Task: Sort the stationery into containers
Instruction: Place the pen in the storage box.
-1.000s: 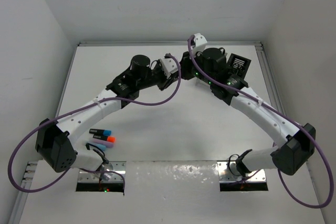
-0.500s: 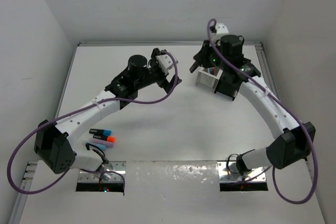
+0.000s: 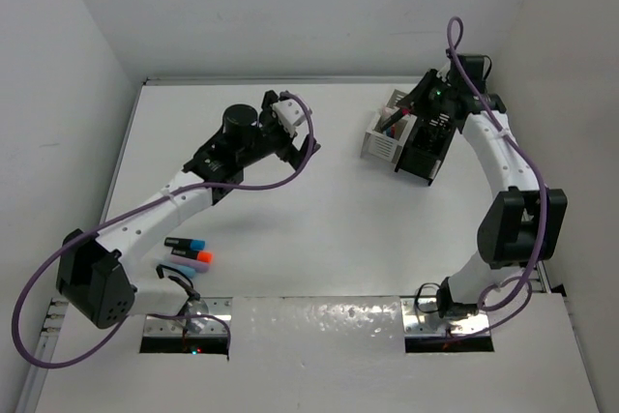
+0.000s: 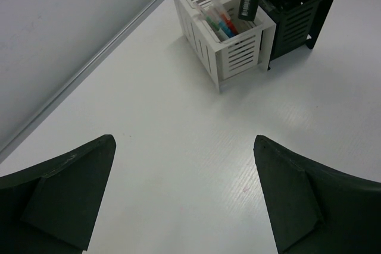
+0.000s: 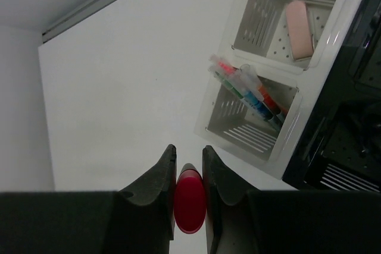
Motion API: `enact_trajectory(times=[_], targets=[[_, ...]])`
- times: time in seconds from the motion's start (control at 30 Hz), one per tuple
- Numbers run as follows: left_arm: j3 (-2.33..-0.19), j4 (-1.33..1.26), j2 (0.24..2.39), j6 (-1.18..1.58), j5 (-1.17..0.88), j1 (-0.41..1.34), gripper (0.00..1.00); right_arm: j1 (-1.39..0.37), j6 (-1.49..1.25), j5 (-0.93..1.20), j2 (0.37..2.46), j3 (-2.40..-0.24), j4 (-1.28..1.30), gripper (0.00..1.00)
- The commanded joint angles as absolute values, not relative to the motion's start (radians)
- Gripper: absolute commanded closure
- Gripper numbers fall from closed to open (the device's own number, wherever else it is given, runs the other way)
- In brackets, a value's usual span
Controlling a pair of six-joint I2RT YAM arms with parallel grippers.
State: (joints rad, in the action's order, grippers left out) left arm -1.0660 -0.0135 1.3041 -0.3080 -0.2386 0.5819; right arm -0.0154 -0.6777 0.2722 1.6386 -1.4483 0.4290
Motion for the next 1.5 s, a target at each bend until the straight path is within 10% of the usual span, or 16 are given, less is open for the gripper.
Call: enact_trajectory(times=[0.0, 1.47], targets=[[-1.052, -0.06, 1.25, -0.293, -0.235, 0.568, 0.0, 0.03, -0.811, 0.345, 1.647, -1.445, 0.345, 1.0], [-1.181, 0.167, 1.266, -0.342, -0.213, 0.561, 0.0, 0.077, -0.902, 0.279, 1.595, -1.244, 0.155, 1.0]])
